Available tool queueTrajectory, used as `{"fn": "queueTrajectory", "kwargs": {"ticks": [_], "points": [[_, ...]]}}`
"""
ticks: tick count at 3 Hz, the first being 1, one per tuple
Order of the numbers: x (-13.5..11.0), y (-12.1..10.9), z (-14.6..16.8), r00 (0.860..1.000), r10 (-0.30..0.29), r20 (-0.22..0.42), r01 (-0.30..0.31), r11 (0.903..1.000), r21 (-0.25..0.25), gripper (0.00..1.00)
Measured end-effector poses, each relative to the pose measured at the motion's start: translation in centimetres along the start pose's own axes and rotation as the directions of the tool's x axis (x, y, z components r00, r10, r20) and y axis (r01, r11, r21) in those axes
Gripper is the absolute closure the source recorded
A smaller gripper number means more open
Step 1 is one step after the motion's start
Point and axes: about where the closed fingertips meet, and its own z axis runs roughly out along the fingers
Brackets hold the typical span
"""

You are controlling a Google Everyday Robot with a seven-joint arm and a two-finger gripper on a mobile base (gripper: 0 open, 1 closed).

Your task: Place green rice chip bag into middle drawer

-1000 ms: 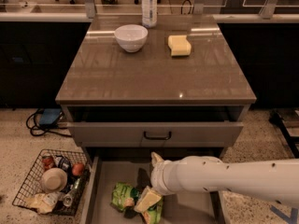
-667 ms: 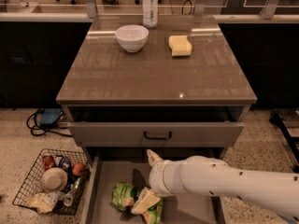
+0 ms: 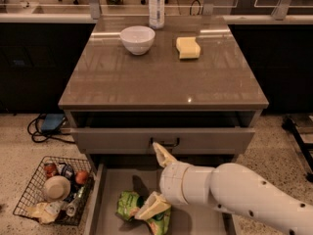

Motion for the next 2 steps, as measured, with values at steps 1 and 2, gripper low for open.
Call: {"fn": "queueTrajectory", "kwargs": {"ticks": [1, 2], "points": [[0.1, -3.1, -4.1, 0.995, 0.075, 0.066, -0.084, 0.9858, 0.146, 0.00], [3.6, -7.1, -9.9, 0.978, 0.182, 0.103, -0.206, 0.9178, 0.339, 0.00]]}}
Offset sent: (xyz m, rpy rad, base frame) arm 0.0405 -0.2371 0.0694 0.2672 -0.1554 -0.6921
